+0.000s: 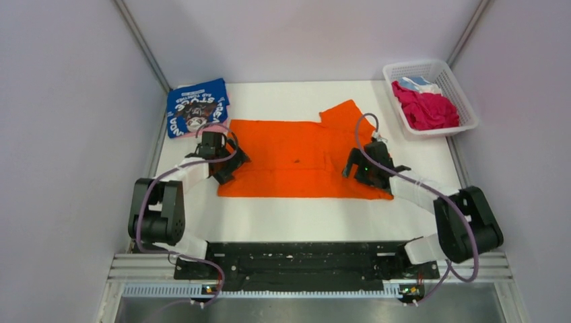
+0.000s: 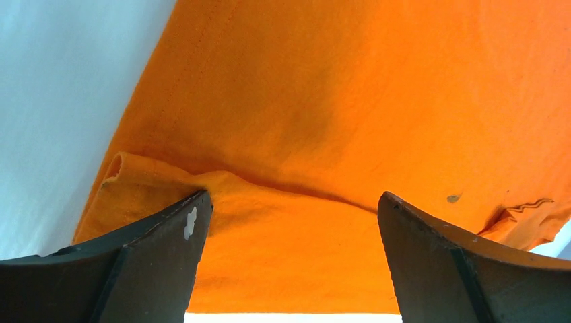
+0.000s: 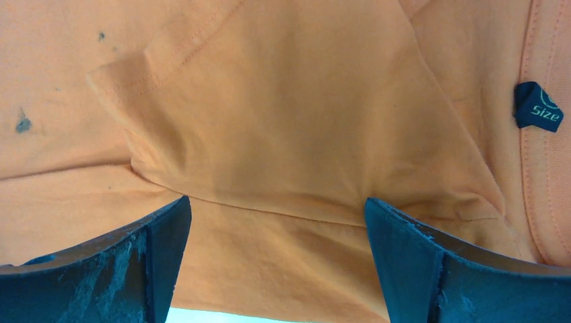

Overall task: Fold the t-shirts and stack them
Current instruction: Fold the flattened tshirt in 1/3 of the way

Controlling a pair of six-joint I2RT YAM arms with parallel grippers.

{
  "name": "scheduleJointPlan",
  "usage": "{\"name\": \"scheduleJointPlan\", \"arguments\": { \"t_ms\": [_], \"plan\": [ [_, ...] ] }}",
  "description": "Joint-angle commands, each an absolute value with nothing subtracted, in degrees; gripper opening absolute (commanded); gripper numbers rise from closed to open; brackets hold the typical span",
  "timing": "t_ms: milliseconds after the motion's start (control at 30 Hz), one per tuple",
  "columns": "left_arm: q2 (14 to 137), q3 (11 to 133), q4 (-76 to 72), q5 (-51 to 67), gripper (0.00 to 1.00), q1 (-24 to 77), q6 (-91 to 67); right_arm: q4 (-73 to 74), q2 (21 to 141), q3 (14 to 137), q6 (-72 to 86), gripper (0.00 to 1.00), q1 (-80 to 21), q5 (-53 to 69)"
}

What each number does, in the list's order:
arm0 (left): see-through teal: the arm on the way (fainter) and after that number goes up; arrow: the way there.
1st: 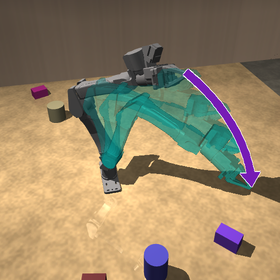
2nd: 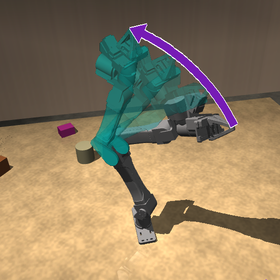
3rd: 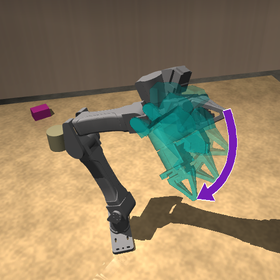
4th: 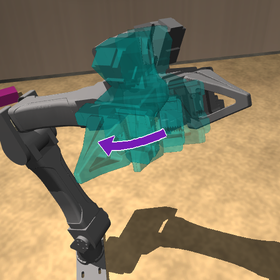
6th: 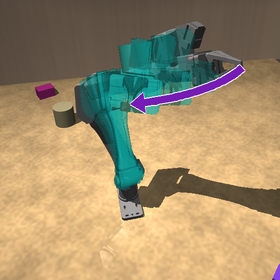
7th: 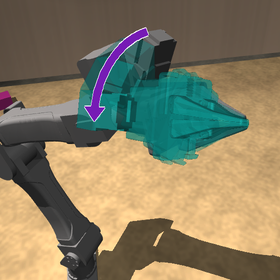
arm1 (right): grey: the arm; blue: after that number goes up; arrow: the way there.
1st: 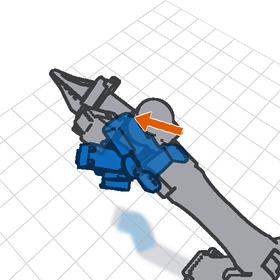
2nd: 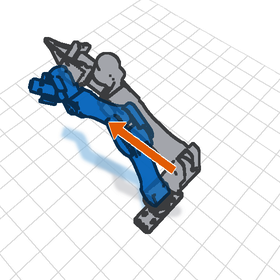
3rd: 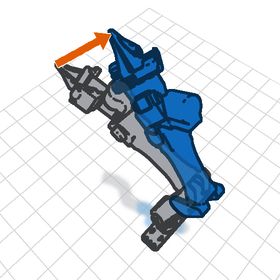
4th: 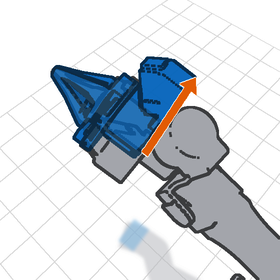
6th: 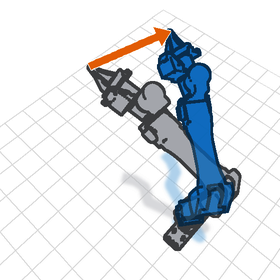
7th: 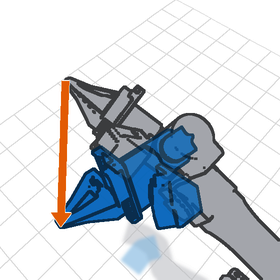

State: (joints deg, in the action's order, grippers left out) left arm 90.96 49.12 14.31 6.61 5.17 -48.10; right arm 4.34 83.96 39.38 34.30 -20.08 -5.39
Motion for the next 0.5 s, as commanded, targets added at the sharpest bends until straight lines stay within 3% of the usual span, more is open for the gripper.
{"name": "scheduleJointPlan", "arguments": {
  "t_ms": [0, 267, 467],
  "plan": [
    [86.9, 38.7, 21.2, 5.4, 0.99, 8.0, -49.1, 13.4, 74.5, 31.4, 39.4, 0.99, -19.6, -5.3],
    [76.0, 31.0, 24.9, 2.7, 0.99, 9.5, -50.2, 24.3, 54.3, 20.4, 44.0, 0.99, -20.4, -2.4],
    [68.9, 29.4, 27.7, 1.1, 0.99, 11.1, -51.3, 27.3, 44.5, 20.2, 44.2, 0.99, -20.4, -1.6]
  ]
}}
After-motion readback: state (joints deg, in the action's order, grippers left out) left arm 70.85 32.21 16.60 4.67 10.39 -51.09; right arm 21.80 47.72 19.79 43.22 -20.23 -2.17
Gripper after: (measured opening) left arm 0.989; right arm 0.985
